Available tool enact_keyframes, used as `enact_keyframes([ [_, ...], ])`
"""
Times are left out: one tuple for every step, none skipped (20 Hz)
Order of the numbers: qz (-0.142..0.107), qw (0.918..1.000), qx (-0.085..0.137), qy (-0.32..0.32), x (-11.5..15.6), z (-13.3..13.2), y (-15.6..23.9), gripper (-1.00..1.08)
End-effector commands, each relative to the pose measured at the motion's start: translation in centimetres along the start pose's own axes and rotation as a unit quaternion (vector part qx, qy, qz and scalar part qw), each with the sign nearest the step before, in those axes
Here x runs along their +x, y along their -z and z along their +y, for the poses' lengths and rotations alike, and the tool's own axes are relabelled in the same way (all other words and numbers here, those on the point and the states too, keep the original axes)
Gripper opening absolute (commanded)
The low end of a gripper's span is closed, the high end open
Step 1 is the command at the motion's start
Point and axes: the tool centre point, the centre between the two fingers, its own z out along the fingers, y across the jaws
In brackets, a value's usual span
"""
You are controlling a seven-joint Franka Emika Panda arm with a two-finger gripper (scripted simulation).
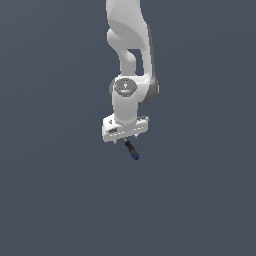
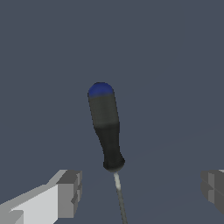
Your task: Pick up the object and move it to a goal position.
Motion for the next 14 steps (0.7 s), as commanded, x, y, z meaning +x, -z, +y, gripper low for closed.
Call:
enact_keyframes([
  [0.003,0.9996,0.001,0.029,-0.7,-0.5,-1.0,1.00],
  [0.003,0.9993,0.002,0.038,-0.9,-0.6,-1.3,1.00],
  [0.004,0.9989,0.002,0.047,-1.1,-0.8,-1.6,1.00],
  [0.005,0.9985,0.002,0.055,-1.3,-0.9,-1.9,1.00],
  [0.006,0.9980,0.003,0.062,-1.5,-1.0,-2.1,1.00],
  [0.006,0.9976,0.003,0.069,-1.7,-1.2,-2.3,1.00],
  [0.007,0.9972,0.003,0.075,-1.8,-1.3,-2.5,1.00],
  [0.007,0.9968,0.004,0.079,-1.9,-1.4,-2.6,1.00],
  [0.008,0.9965,0.004,0.084,-2.0,-1.4,-2.8,1.00],
  [0.008,0.9962,0.004,0.087,-2.1,-1.5,-2.9,1.00],
  [0.008,0.9959,0.004,0.090,-2.2,-1.6,-3.0,1.00],
  [0.008,0.9957,0.004,0.092,-2.3,-1.6,-3.0,1.00],
  [0.008,0.9956,0.004,0.093,-2.3,-1.6,-3.1,1.00],
  [0.008,0.9956,0.004,0.093,-2.3,-1.6,-3.1,1.00],
])
